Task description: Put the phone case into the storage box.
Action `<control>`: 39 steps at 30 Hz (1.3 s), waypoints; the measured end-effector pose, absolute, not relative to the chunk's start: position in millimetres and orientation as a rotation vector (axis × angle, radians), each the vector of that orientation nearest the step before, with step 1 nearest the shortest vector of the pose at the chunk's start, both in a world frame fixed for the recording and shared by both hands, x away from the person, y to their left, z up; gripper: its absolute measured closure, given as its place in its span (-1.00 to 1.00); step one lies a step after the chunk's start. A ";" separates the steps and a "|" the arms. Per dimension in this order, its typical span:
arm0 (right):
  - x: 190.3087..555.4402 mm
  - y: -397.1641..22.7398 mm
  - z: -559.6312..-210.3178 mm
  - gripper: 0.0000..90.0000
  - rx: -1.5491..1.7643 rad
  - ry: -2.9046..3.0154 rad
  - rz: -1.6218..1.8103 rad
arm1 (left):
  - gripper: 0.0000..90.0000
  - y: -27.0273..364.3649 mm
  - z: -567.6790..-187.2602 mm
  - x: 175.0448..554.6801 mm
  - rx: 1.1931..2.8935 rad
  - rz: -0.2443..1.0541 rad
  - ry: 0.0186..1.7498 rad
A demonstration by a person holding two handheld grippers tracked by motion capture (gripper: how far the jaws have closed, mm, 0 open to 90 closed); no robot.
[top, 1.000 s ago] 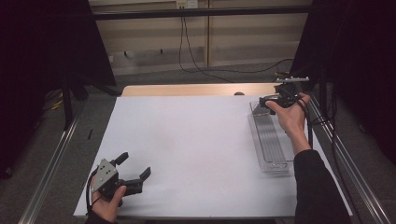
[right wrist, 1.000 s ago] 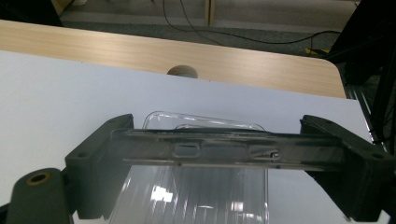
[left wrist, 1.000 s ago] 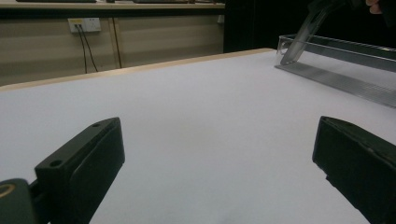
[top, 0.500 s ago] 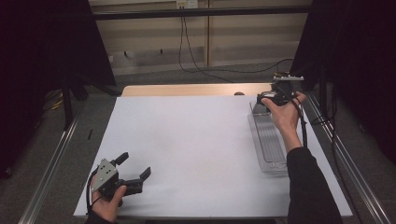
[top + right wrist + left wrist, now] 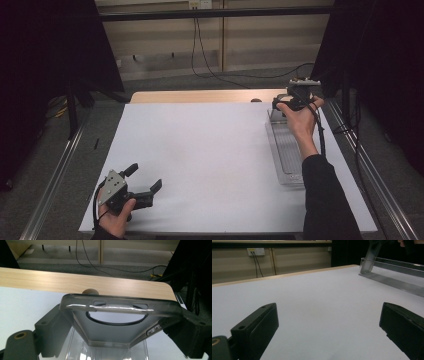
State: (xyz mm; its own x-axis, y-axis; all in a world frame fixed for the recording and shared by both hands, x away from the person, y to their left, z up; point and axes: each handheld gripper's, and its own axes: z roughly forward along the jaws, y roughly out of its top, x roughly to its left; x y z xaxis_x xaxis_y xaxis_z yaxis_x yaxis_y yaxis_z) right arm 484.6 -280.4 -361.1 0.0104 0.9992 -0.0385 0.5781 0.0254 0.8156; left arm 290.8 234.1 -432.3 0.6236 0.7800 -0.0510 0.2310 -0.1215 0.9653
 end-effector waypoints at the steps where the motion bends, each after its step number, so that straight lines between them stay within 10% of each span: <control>1: 485.3 -280.5 -361.3 -0.75 1.624 1.641 0.811 | -0.95 234.1 -432.4 290.8 1.669 0.581 0.843; 39: 496.7 -284.4 -367.2 -0.77 1.607 1.623 0.866 | -0.95 234.3 -432.9 291.3 1.669 0.577 0.850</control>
